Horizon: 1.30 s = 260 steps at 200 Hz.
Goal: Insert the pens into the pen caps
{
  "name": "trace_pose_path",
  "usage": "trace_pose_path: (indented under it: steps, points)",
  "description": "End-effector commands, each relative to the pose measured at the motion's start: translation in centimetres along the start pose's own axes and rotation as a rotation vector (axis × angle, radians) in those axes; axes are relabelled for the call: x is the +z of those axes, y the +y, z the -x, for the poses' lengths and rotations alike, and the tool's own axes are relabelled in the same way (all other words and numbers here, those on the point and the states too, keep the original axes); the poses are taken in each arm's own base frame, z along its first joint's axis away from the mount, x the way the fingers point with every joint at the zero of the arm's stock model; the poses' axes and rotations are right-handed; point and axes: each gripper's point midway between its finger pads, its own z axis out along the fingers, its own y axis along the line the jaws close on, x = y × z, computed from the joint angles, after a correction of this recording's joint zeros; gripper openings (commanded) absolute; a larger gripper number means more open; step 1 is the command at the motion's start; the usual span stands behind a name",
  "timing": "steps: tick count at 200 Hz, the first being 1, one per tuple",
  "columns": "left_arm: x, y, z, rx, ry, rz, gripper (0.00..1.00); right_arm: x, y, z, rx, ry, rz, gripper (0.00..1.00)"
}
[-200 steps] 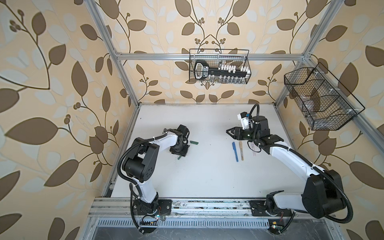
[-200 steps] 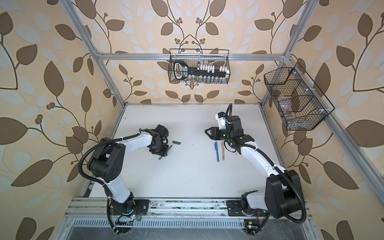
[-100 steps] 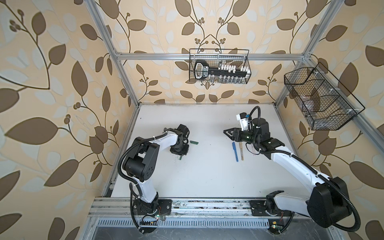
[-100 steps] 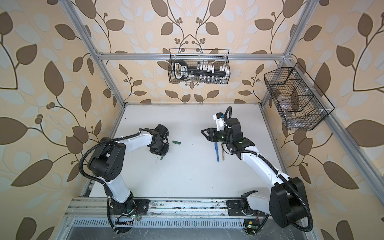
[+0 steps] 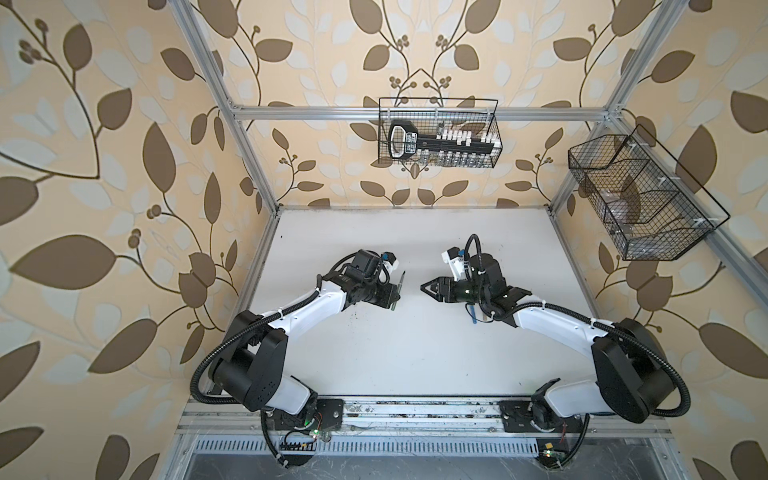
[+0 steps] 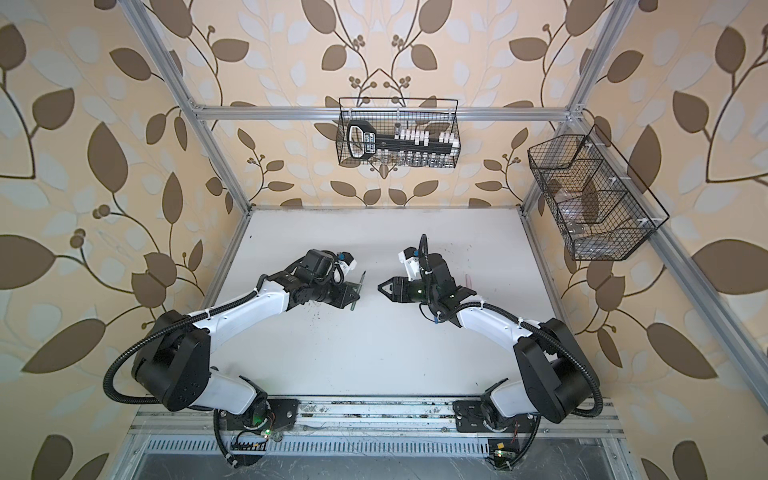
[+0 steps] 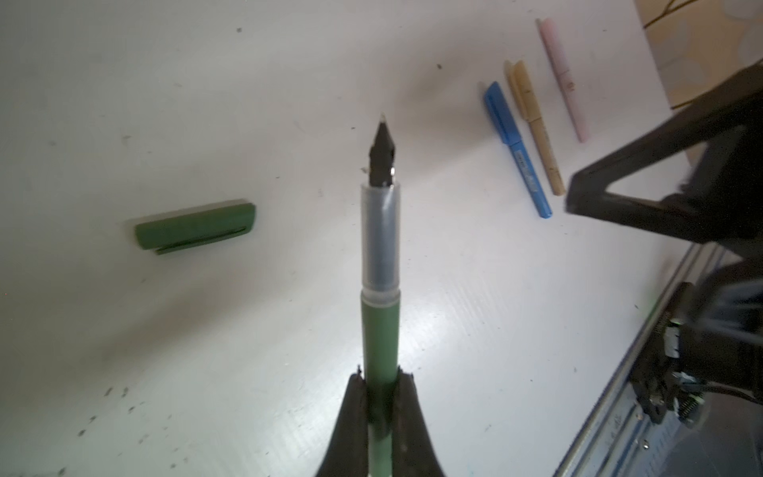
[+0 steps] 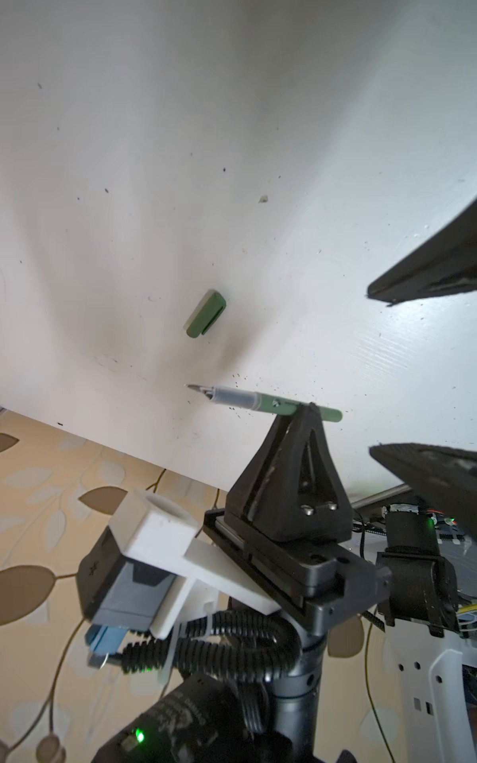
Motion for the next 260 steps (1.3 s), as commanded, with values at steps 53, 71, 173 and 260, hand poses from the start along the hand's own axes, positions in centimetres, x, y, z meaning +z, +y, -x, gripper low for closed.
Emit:
trace_pose_path:
  steps: [53,71,173,260]
  points:
    - [0.5,-4.5,0.3,0.088,-0.042,-0.155,0.0,2.3,1.6,0.2,0.003,0.002,0.072,0.55]
    - [-0.5,-5.2,0.8,0.107,-0.069,-0.164,0.0,2.6,1.6,0.1,0.009,0.003,0.079,0.52]
    - [-0.9,-6.3,1.2,0.084,-0.115,-0.219,0.45,1.2,2.8,1.2,0.017,-0.064,0.148,0.0]
    - [-1.1,-6.7,1.0,0.071,-0.101,-0.25,0.14,1.3,3.1,1.3,0.017,-0.075,0.169,0.0]
